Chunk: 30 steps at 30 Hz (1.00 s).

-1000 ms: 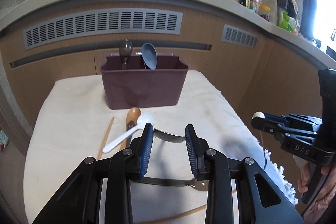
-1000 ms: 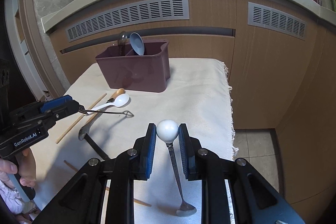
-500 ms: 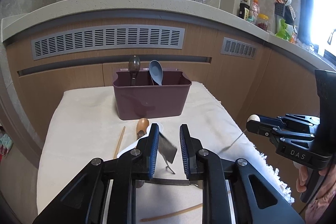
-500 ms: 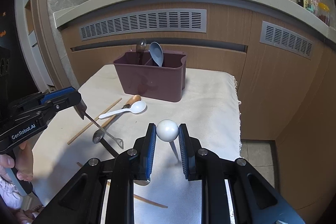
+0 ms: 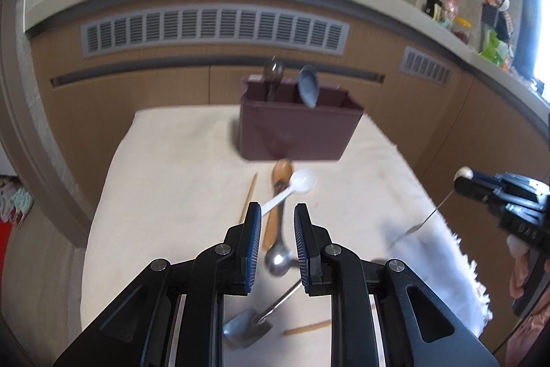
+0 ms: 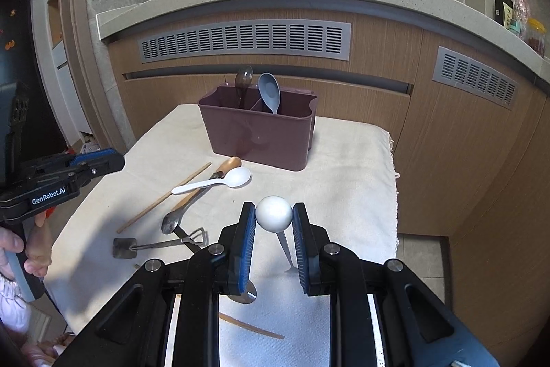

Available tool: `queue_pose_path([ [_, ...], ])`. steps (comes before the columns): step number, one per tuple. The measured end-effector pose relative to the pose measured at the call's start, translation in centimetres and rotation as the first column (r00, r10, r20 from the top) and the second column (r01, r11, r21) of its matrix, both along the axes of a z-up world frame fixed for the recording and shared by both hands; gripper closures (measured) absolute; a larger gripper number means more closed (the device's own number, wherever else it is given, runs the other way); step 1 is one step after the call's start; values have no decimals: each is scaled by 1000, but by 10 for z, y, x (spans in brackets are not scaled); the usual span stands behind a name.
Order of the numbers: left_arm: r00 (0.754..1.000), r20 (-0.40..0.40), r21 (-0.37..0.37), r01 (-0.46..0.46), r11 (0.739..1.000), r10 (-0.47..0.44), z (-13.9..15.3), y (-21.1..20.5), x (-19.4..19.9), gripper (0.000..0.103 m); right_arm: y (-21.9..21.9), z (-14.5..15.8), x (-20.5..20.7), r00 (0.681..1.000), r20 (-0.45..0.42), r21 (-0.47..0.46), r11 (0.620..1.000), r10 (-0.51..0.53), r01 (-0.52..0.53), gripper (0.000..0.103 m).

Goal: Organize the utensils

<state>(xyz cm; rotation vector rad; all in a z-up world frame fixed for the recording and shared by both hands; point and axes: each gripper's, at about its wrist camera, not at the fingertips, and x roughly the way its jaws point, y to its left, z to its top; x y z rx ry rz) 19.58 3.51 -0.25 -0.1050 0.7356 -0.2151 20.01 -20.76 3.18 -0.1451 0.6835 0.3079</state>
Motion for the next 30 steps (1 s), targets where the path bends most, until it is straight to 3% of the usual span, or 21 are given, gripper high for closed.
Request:
queue_pose_path([
  [6,988,-139,51,76,996,-69,-43,14,-14,79,1,-9,5,1000,-27,1,1000,3,-3,83],
  [8,981,-168,72,111,991,-98,-54,14,-24,72,1,-11,6,999,-33,-3,1000,6,-6,83],
  [12,966,-202,109,186,976,-162,-67,11,-41,49,2,-15,8,999,-43,0,1000,9,-9,83],
  [13,963,-207,128,203,971,-174,-70,9,-43,49,2,-15,8,999,-43,1,1000,10,-10,83],
  [16,958,-224,167,221,961,-181,-77,5,-43,49,5,-15,7,999,-43,0,1000,16,-16,83],
  [20,956,-243,129,197,972,-162,-87,6,-39,49,6,-16,5,999,-42,-4,1000,22,-22,83],
  [24,967,-219,139,164,977,-131,-95,5,-34,50,5,-16,5,999,-42,0,1000,19,-19,83],
  [28,976,-193,115,123,986,-100,-89,10,-31,79,5,-15,4,999,-42,-1,1000,18,-18,83],
  [30,981,-169,93,109,990,-92,-80,14,-33,81,4,-15,4,999,-40,0,1000,15,-15,83],
])
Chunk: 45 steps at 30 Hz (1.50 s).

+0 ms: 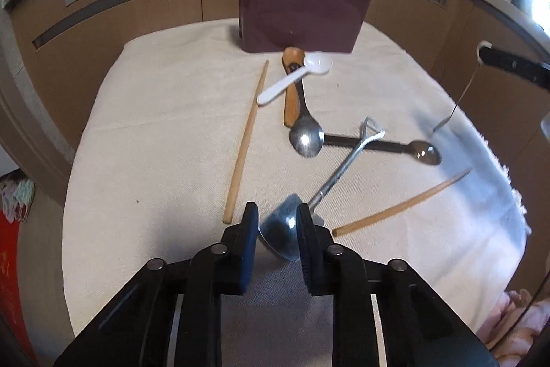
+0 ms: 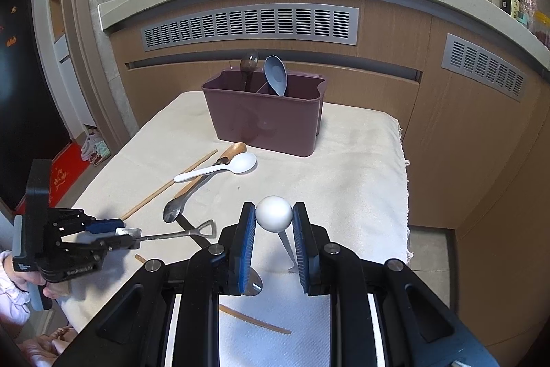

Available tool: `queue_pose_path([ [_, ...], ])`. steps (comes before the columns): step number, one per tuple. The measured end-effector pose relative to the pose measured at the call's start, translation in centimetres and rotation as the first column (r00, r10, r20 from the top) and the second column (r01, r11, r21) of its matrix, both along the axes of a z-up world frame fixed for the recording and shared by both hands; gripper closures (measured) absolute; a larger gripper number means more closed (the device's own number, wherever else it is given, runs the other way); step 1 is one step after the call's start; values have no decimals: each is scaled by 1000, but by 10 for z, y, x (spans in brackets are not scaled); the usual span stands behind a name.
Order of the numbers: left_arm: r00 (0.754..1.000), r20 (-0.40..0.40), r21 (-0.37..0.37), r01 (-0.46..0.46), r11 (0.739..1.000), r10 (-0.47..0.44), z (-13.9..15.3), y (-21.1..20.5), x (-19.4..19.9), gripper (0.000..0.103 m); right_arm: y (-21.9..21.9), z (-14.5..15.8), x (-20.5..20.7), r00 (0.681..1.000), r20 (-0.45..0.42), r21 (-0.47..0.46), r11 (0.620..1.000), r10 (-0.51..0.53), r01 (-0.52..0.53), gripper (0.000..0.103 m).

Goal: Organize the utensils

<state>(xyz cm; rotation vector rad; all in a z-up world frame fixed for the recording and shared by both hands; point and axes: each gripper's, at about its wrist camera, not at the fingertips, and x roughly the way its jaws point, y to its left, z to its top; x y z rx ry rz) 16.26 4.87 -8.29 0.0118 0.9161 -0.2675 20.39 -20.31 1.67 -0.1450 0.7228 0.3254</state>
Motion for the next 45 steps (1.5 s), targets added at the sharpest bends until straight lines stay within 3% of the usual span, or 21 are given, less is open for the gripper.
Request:
queue_pose_path([
  [3,999,37,0,8,1000,-8,13,0,-3,82,-2,0,-1,1000,0,5,1000,-6,6,83],
  [7,998,21,13,53,999,-53,15,-5,-4,82,-2,1,-2,1000,2,9,1000,-8,8,83],
  [11,987,11,23,161,987,-161,25,-24,2,79,-3,1,-3,1000,2,8,1000,-4,4,83],
  [16,950,-34,39,312,949,-311,32,-67,32,77,-5,2,-7,1000,8,18,1000,-6,5,83],
  [18,918,-96,29,389,921,-385,28,-86,50,77,-6,3,-9,1000,10,16,1000,-7,7,83],
  [20,884,-156,87,456,886,-440,22,-107,65,73,-8,3,-10,1000,10,16,1000,-12,12,83],
  [23,867,-206,169,488,856,-454,12,-122,80,70,-13,4,-12,1000,11,24,999,-23,23,83],
  [25,862,-242,160,489,858,-446,5,-126,91,67,-16,4,-14,1000,12,34,999,-23,22,83],
  [27,854,-278,102,482,870,-441,0,-127,99,63,-18,3,-14,1000,13,41,999,-20,19,83],
  [32,877,-269,31,421,907,-398,-7,-126,109,63,-22,0,-12,1000,10,54,998,-18,17,83],
  [34,896,-244,24,388,921,-371,-8,-123,108,78,-23,0,-12,1000,11,58,998,-19,19,83],
  [35,905,-227,20,374,927,-360,-7,-121,105,78,-23,0,-13,1000,13,59,998,-21,21,83],
  [41,969,-31,-8,244,970,-244,20,-97,74,78,-21,1,-16,1000,21,48,999,-18,17,83],
  [45,979,110,-25,176,984,-172,49,-80,48,78,-16,6,-19,999,35,41,999,-10,9,83],
])
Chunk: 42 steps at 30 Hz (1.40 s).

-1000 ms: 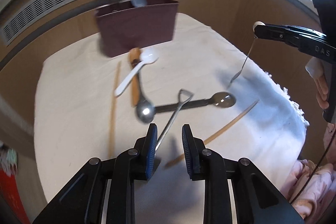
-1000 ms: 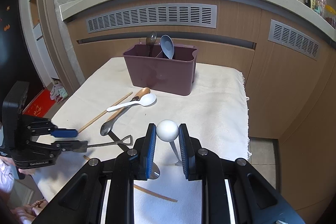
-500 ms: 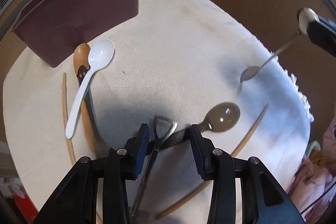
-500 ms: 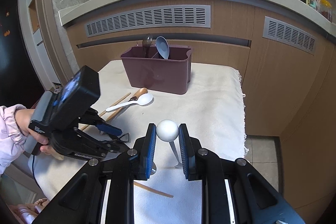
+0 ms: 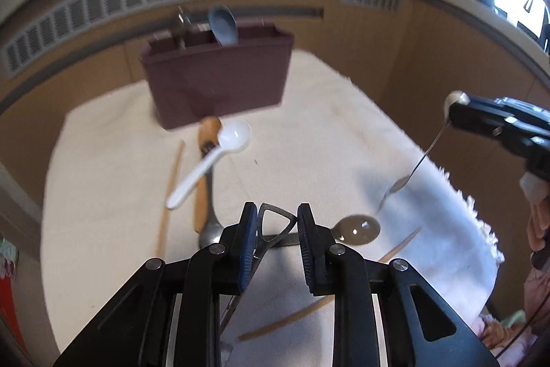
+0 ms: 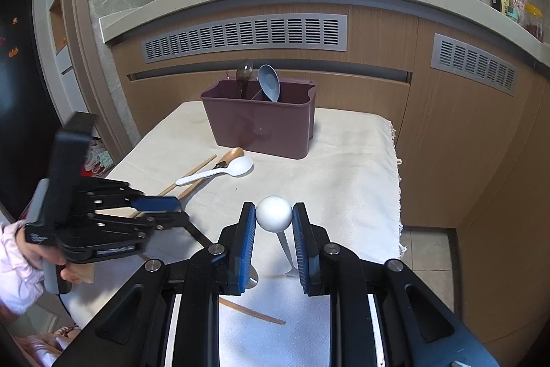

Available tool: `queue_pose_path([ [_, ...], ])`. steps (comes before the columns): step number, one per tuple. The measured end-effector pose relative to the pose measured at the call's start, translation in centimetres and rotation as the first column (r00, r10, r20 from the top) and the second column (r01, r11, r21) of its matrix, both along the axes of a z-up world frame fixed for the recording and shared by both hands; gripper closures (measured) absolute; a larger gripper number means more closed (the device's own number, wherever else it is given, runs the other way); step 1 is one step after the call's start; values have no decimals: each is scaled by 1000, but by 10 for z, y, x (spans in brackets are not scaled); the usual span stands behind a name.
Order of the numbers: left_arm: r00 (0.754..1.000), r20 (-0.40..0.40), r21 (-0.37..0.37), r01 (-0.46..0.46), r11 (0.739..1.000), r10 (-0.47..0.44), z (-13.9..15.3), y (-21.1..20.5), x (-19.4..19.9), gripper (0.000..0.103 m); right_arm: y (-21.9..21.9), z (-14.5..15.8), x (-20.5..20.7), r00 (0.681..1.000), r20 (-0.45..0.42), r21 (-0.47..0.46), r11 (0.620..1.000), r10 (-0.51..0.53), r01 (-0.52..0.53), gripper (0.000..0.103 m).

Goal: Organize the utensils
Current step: 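Carry the shovel server and knobbed spoon into the caddy with both tools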

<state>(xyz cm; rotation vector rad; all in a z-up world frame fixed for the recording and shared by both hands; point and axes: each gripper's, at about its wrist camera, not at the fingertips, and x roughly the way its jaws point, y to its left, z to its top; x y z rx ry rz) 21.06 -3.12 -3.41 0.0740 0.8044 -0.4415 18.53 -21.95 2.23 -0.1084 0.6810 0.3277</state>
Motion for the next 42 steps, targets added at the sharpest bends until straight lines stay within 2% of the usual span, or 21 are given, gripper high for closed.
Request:
queue_pose_path([
  [6,989,138,-41,-49,998,54,33,19,-26,78,10,7,-3,1000,13,-17,1000,15,-15,83],
  [9,984,165,-58,-62,996,71,44,25,-33,78,14,11,-6,1000,21,-27,999,23,-22,83],
  [16,977,186,-69,-90,994,101,49,31,-43,78,20,16,-9,999,31,-44,999,32,-31,83],
  [35,963,244,-131,-82,988,113,84,36,-53,78,31,26,-16,997,55,-60,997,54,-51,83],
  [42,958,266,-199,-52,979,105,116,37,-42,78,33,39,-12,995,79,-45,998,58,-55,83],
])
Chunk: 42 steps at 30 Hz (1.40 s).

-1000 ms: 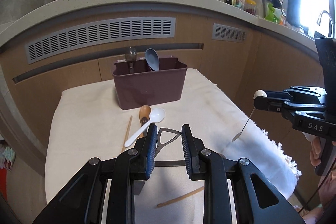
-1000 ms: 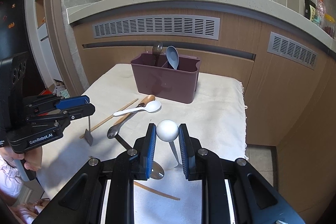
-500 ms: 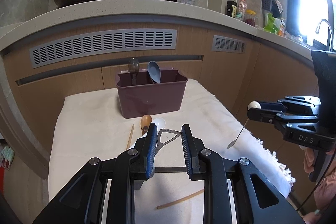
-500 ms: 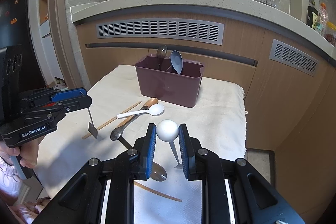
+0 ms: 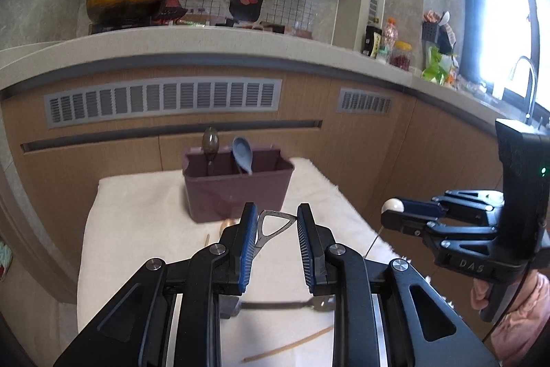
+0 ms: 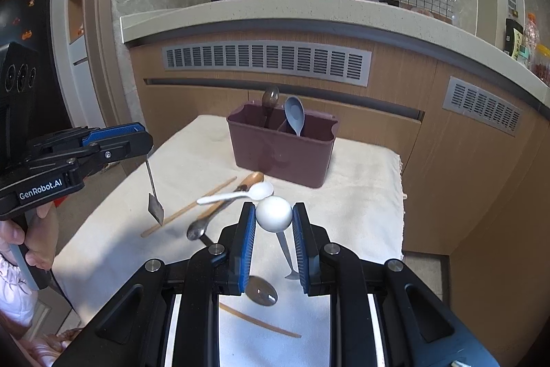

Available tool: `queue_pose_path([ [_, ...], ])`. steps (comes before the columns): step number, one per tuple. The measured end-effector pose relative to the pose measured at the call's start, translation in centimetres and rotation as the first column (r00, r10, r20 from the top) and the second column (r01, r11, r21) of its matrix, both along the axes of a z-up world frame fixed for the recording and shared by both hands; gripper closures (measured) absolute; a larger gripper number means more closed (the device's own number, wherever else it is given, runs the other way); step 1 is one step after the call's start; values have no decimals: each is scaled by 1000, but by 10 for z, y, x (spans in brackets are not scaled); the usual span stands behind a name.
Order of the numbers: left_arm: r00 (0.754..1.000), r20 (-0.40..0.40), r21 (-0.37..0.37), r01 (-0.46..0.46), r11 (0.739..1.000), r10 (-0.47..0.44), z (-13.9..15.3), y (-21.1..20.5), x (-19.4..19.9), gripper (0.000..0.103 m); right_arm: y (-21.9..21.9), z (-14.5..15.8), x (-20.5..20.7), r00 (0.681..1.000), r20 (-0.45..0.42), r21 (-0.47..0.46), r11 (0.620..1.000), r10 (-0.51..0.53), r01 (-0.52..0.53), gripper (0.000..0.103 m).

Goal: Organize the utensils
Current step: 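Carry the shovel server and knobbed spoon into the caddy with both tools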

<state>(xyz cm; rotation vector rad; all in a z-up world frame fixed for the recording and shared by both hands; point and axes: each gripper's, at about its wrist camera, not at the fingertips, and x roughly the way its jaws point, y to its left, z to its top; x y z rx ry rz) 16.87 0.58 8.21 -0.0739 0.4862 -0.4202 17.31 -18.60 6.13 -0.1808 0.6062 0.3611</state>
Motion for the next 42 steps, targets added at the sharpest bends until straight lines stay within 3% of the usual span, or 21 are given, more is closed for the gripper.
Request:
queue_pose_path([
  [3,999,47,-46,24,999,-22,38,2,17,78,-1,25,10,999,32,37,999,12,-13,83],
  [9,981,191,-126,24,992,0,124,9,66,78,9,124,43,970,244,64,997,20,-37,83],
  [12,977,211,-178,29,984,10,144,14,97,78,15,158,72,960,281,92,995,16,-43,83],
  [15,977,211,-207,33,978,12,147,18,127,78,20,166,102,961,277,109,993,4,-35,83],
  [20,984,177,-237,39,971,3,121,24,174,78,26,136,156,982,191,122,992,0,-24,83],
  [26,998,55,-278,25,960,-10,53,32,221,78,30,73,211,999,32,125,992,-9,5,83],
  [32,997,-80,-268,-11,963,-11,-9,31,248,78,29,11,235,995,-101,104,994,-24,34,83],
  [38,983,-184,-236,-35,971,-9,-51,28,253,78,33,-25,240,987,-154,34,998,-46,52,83],
  [40,979,-204,-241,-52,969,2,-55,31,249,77,33,-31,241,985,-168,25,999,-43,48,79],
  [42,978,-209,-245,-63,967,11,-55,36,241,74,33,-31,238,987,-156,10,999,-42,44,60],
])
